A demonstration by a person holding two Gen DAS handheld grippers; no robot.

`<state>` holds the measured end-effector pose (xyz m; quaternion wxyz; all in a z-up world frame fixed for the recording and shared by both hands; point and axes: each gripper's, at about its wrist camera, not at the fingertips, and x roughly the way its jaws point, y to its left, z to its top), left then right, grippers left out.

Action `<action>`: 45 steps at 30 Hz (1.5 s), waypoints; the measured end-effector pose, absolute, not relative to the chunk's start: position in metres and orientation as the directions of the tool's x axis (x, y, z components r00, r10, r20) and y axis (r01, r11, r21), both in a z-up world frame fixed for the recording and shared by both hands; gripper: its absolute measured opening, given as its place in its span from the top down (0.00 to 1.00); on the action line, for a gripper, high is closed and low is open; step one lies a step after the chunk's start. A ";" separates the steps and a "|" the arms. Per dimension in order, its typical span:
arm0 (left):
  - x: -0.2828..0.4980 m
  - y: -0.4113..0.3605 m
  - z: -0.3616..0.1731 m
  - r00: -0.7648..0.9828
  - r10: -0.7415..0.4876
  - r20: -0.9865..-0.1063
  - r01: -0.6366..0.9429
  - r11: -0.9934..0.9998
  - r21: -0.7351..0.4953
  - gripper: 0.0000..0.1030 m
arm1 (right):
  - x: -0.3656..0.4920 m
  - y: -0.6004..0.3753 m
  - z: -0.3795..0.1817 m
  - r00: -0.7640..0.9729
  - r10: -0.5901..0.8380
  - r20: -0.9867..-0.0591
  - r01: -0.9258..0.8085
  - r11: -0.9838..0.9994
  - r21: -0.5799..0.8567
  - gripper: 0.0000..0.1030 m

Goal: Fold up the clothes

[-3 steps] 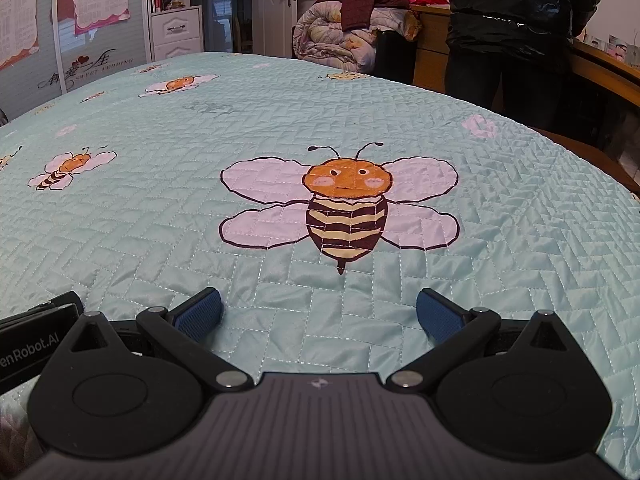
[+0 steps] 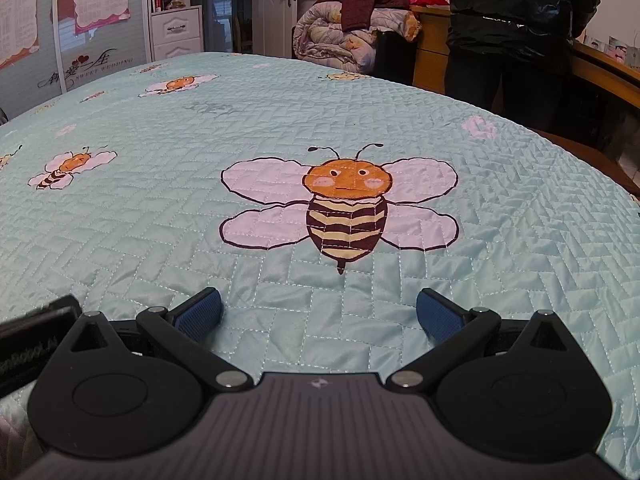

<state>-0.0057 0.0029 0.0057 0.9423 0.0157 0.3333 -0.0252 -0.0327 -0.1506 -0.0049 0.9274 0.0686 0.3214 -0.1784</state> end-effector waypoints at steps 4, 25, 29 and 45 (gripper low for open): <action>-0.061 0.035 0.025 0.727 -0.074 -0.683 0.098 0.995 -0.004 0.00 | -0.057 -0.125 0.003 0.734 -0.172 -0.657 0.275 0.960 0.057 0.00; -0.364 0.445 0.159 0.645 0.325 -0.692 -0.575 0.802 -0.159 0.03 | -0.274 0.180 0.146 0.465 0.701 -0.541 -0.589 0.701 0.402 0.01; -0.371 0.469 0.156 0.640 0.331 -0.693 -0.602 0.776 -0.186 0.03 | -0.297 0.222 0.164 0.455 0.699 -0.552 -0.696 0.666 0.269 0.01; -0.358 0.496 0.117 0.582 0.308 -0.752 -0.632 0.754 -0.180 0.04 | -0.331 0.275 0.157 0.432 0.659 -0.615 -0.797 0.598 0.081 0.01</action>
